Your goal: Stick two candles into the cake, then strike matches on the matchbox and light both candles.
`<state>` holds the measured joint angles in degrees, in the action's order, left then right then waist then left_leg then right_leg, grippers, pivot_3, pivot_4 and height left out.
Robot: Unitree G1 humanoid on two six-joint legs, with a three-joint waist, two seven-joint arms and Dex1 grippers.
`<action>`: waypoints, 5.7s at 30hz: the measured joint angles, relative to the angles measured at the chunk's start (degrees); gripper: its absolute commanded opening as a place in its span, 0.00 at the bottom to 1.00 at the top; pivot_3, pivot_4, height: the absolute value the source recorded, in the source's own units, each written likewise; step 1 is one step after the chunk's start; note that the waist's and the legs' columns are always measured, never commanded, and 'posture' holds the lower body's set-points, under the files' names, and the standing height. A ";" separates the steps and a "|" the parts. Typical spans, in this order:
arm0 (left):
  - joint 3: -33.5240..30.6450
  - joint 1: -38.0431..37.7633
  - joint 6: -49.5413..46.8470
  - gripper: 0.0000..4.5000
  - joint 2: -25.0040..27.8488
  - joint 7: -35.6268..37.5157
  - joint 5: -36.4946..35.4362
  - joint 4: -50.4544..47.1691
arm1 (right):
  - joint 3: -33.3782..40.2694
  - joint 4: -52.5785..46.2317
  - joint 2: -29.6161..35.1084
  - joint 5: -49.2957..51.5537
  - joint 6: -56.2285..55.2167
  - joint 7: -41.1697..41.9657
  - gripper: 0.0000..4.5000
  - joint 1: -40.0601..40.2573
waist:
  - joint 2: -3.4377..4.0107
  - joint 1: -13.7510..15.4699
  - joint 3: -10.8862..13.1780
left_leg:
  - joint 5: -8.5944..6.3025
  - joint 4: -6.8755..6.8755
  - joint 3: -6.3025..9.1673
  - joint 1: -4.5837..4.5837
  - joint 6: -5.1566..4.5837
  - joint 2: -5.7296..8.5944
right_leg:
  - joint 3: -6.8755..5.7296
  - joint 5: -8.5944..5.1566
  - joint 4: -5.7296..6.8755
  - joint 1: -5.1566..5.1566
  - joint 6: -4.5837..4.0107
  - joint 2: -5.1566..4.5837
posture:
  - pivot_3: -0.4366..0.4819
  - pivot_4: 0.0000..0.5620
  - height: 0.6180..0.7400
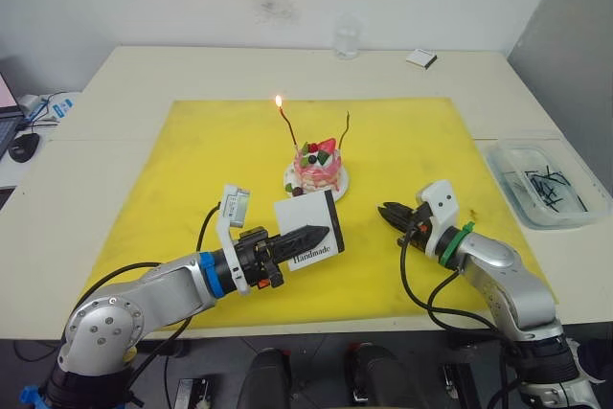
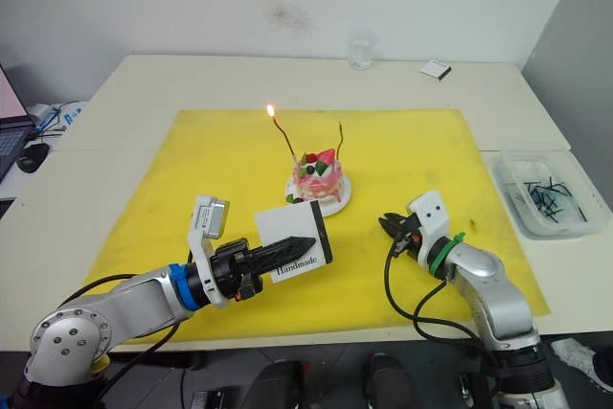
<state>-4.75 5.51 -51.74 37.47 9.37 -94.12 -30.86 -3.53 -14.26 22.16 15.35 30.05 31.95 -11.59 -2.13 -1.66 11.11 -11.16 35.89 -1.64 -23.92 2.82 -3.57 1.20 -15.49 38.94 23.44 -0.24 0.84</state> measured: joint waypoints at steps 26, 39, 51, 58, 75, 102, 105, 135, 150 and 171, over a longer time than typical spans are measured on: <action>0.00 -0.01 -0.03 0.00 0.72 -1.05 -0.61 -0.03 | -1.27 4.03 -2.18 -2.85 -1.58 -1.93 0.01 -1.38 | -0.01 -0.07 -0.01 | 0.00 0.05 -0.01 0.07 0.00 -0.02 | 0.01 0.01 0.04 -0.05 0.00 0.01 | 0.48 0.27 1.00; 0.00 -0.02 -0.09 0.00 0.73 -0.80 -0.61 -0.04 | -0.46 2.51 -0.91 -2.63 -2.28 -1.61 0.01 0.87 | -0.03 0.34 -0.02 | 0.00 0.05 0.00 0.03 0.00 0.02 | -0.01 0.00 -0.01 -0.09 0.00 0.01 | 0.48 0.27 1.00; 0.10 2.03 -0.37 0.00 0.79 -0.03 -0.54 2.27 | -0.34 -0.56 4.60 -0.87 -3.21 4.27 0.01 1.49 | -0.02 0.31 -0.01 | 0.00 0.05 -0.01 0.02 0.00 0.04 | -0.02 0.00 -0.01 -0.08 0.00 0.01 | 0.48 0.27 1.00; 1.02 7.09 -1.32 0.00 0.25 1.95 3.08 7.71 | 2.36 -12.57 17.04 5.29 -0.04 14.52 0.01 -5.51 | -0.02 0.29 -0.01 | 0.00 0.10 0.09 0.05 -0.01 0.02 | -0.13 0.01 0.03 -0.10 0.01 0.08 | 0.48 0.27 1.00; 3.31 13.27 -3.87 0.00 -6.96 4.30 9.12 11.31 | -6.85 -14.23 22.03 -3.03 -9.59 21.59 0.01 -16.37 | -0.04 0.22 0.00 | 0.01 0.10 0.11 -0.03 0.00 0.05 | -0.16 -0.01 0.00 -0.10 0.01 0.08 | 0.48 0.27 1.00; 2.98 14.67 -6.56 0.00 -8.78 5.15 10.96 12.94 | -9.04 -13.76 21.51 -5.18 -10.62 23.10 0.01 -18.64 | -0.04 0.22 0.00 | 0.01 0.11 0.11 -0.02 0.00 0.04 | -0.16 0.00 0.03 -0.10 0.01 0.06 | 0.48 0.27 1.00; 2.96 14.67 -6.58 0.00 -8.85 5.15 10.94 12.93 | -9.08 -13.12 21.46 -5.21 -10.60 23.17 0.01 -19.02 | -0.04 0.22 0.00 | 0.01 0.11 0.12 -0.02 0.00 0.04 | -0.16 0.00 0.03 -0.10 0.01 0.06 | 0.48 0.27 1.00; -2.15 15.03 -10.17 0.00 -3.90 5.27 2.67 14.66 | -2.35 -17.49 32.27 -0.85 -8.02 30.21 0.01 -9.44 | -0.10 -0.24 0.03 | 0.02 0.21 0.03 0.16 0.02 -0.01 | -0.08 0.14 0.06 -0.18 0.10 -0.03 | 0.48 0.27 1.00; 0.04 7.99 -10.32 0.00 -0.78 10.85 8.01 8.44 | -7.04 5.61 10.29 -10.15 -9.61 13.39 0.01 -32.25 | -0.10 0.30 0.04 | 0.02 0.12 0.09 -0.08 0.01 0.03 | -0.14 0.06 0.01 -0.06 0.00 0.04 | 0.48 0.27 1.00; 0.03 7.56 -10.04 0.00 -1.18 11.14 8.74 8.16 | -7.56 8.40 9.34 -11.94 -12.65 14.22 0.01 -32.83 | -0.10 0.16 0.04 | 0.03 0.14 0.08 -0.04 0.00 0.00 | -0.12 0.07 0.05 -0.06 0.00 0.03 | 0.48 0.27 1.00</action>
<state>-4.72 13.07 -61.77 36.29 20.52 -85.38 -22.71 -11.09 -5.86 31.50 3.41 17.40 46.17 -44.42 -2.23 -1.51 11.15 -11.14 36.03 -1.56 -23.96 2.83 -3.58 1.08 -15.42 38.99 23.39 -0.24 0.87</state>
